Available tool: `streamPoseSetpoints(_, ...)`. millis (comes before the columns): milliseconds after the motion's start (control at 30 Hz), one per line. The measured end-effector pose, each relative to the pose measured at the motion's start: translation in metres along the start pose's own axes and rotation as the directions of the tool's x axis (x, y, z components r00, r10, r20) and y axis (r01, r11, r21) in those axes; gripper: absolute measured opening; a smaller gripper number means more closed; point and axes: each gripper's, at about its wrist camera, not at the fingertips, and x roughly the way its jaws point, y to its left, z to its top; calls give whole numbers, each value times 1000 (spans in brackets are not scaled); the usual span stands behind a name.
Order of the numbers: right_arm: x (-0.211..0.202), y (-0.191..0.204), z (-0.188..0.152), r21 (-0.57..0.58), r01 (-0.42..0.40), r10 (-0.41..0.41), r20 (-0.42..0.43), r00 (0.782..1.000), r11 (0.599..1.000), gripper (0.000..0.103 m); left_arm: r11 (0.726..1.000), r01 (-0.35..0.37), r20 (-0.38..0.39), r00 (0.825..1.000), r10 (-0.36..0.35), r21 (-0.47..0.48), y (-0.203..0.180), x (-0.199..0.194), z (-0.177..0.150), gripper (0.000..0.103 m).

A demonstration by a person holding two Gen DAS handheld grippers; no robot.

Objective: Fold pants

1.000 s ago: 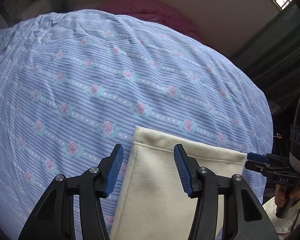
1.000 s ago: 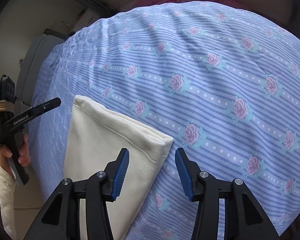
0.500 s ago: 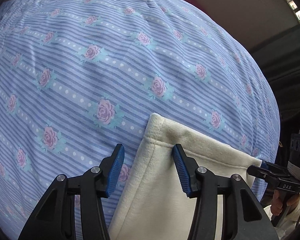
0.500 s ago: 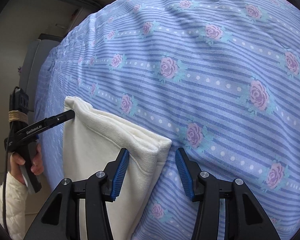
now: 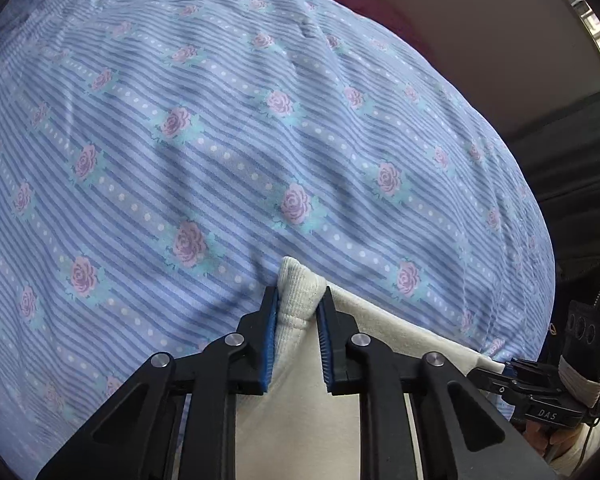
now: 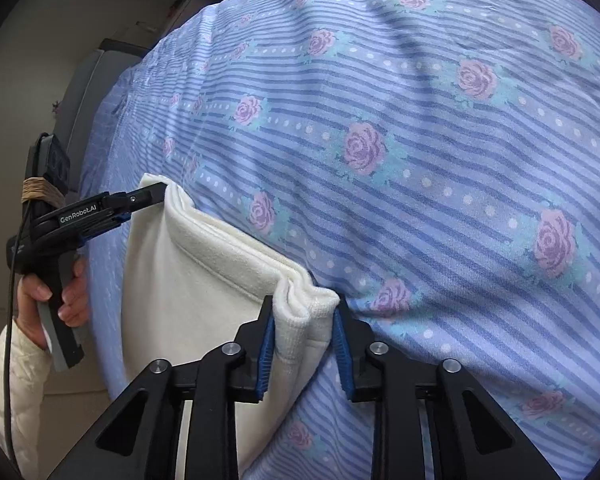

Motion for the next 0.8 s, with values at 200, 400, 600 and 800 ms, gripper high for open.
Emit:
streamPoseSetpoints(200,-54,27,-9,-75,-62,64,29,997,995,21,999,-4,118,993,-1,44,-26,-72,-24,16)
streamPoseSetpoints(400,-116,97,-43,-312,-15,52,109,993,950,21,998,-45,242,970,35,34,-37,-165,-55,16)
streamPoseSetpoints(600,-161,150,-78,-473,-56,128,121,984,879,21,994,-109,338,935,109,-19,-21,-244,-105,16)
streamPoseSetpoints(800,-179,204,-145,-587,-20,142,163,976,809,21,992,-122,421,899,119,-19,2,-300,-181,16)
